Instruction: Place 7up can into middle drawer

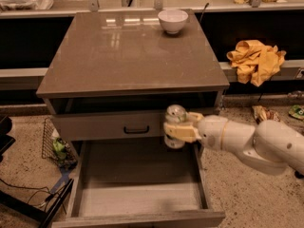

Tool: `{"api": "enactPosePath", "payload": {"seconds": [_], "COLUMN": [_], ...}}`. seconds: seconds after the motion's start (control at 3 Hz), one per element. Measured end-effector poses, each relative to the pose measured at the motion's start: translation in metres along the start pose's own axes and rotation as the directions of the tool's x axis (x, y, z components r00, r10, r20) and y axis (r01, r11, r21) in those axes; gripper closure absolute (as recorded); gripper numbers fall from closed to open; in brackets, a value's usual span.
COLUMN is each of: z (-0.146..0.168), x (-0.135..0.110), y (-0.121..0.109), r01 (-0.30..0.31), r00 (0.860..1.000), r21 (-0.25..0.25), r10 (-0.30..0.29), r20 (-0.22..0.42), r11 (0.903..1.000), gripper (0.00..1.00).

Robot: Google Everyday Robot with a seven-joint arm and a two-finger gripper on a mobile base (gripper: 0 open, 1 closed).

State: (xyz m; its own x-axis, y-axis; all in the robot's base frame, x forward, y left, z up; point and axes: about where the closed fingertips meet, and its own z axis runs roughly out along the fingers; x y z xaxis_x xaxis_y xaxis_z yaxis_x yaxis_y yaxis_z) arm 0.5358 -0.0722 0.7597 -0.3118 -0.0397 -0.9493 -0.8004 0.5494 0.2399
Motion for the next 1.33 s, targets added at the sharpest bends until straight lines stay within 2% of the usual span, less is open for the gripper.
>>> {"api": "enactPosePath", "payload": {"seconds": [0.33, 0.67, 1.0, 1.33], "z": [-0.013, -0.009, 0.027, 0.070], "x": [0.043, 0.033, 0.067, 0.132], "y": [-0.005, -0.004, -0.008, -0.007], "r01": [-0.048, -0.038, -0.069, -0.107], "r00": [0.997, 0.998, 0.992, 0.981], "r21": [0.021, 0.014, -0.048, -0.161], "r10": [0.049, 0.039, 0.064, 0.079], "r20": [-0.061, -0.048, -0.108, -0.175], "r11": [0.9986, 0.9992, 0.9965, 0.9811], "gripper": [1.00, 1.00, 1.00, 1.00]}}
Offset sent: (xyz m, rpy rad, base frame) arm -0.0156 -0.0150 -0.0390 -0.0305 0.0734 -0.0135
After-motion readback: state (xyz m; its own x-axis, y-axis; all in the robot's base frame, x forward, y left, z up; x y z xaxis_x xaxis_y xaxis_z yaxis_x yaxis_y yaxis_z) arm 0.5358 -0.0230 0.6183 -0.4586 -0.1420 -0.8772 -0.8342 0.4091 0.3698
